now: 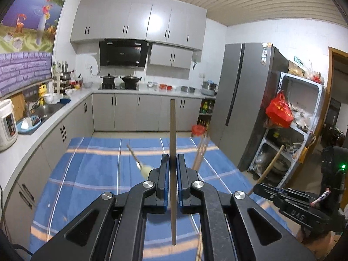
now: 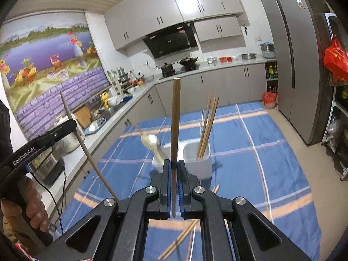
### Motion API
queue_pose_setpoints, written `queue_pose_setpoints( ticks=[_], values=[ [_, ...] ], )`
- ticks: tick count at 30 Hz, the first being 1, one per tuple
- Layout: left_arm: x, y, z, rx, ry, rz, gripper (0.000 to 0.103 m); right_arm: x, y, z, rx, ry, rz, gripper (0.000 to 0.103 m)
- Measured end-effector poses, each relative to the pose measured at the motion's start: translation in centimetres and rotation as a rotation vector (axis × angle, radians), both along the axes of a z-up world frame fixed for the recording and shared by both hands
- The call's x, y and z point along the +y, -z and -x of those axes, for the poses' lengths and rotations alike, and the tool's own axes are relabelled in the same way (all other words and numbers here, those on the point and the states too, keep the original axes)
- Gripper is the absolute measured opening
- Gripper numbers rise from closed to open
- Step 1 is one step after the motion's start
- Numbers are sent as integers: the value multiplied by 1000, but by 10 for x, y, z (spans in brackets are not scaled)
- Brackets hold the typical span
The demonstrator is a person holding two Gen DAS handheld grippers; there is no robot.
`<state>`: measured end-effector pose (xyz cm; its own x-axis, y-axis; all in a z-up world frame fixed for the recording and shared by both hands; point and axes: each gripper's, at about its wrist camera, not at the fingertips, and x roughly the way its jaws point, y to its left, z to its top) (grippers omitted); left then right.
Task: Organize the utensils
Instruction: 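Lift both held chopsticks up above the white holder, then lower the chopsticks into the holder and open both tools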
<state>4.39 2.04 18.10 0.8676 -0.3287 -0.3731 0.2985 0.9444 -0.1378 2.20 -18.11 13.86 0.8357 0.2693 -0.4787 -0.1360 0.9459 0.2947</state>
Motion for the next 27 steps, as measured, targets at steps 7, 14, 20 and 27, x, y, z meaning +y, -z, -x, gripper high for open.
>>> queue_pose_setpoints(
  ticks=[7,14,20,27],
  values=[
    [-12,-2,-75,27,-37,38,6,-7,-32,-49,-69,38,17,6],
    [-32,12,-138,51,-57,17,6,0,-27,-111,-27,33,76,6],
    [-54,50,-173,128,-49,-37,6,6,11,-160,96,0,97,6],
    [-57,83,-194,220,-45,-46,6,2,44,-193,190,-10,63,6]
  ],
)
